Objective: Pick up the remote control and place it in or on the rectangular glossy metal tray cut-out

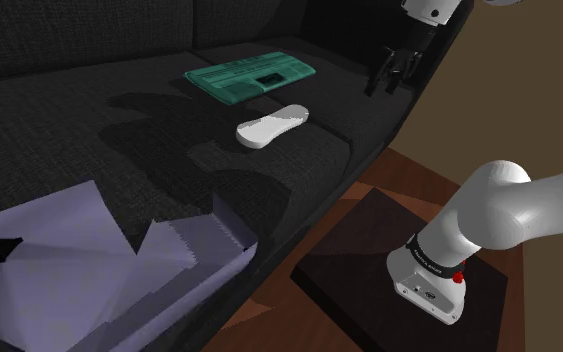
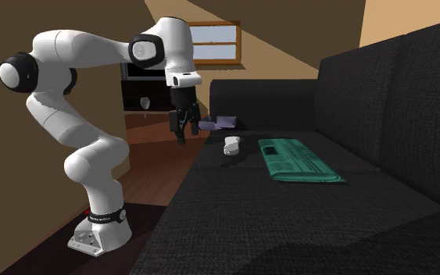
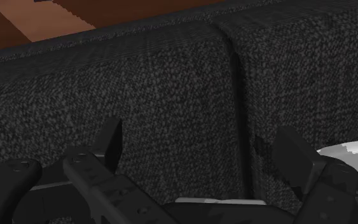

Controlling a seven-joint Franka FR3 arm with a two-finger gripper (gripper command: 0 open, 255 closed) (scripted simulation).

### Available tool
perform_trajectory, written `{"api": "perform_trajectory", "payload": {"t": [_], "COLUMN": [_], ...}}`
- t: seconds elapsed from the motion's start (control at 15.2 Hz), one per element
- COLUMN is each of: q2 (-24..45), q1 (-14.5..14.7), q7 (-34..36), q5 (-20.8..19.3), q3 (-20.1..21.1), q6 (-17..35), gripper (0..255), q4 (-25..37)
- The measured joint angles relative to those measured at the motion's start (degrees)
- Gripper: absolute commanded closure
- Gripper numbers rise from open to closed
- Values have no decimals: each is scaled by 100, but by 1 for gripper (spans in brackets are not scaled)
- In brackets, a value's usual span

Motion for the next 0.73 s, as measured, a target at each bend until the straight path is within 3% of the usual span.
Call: {"api": "perform_trajectory", "payload": {"t": [0.2, 0.73], "q2": [-64, 274], "q1": [-63, -478], "q7": [478, 3808], "q5": [145, 1085], "q3": [235, 1813], "q6": [-17, 401], "gripper": [0, 0], "q4": [-36, 25]}}
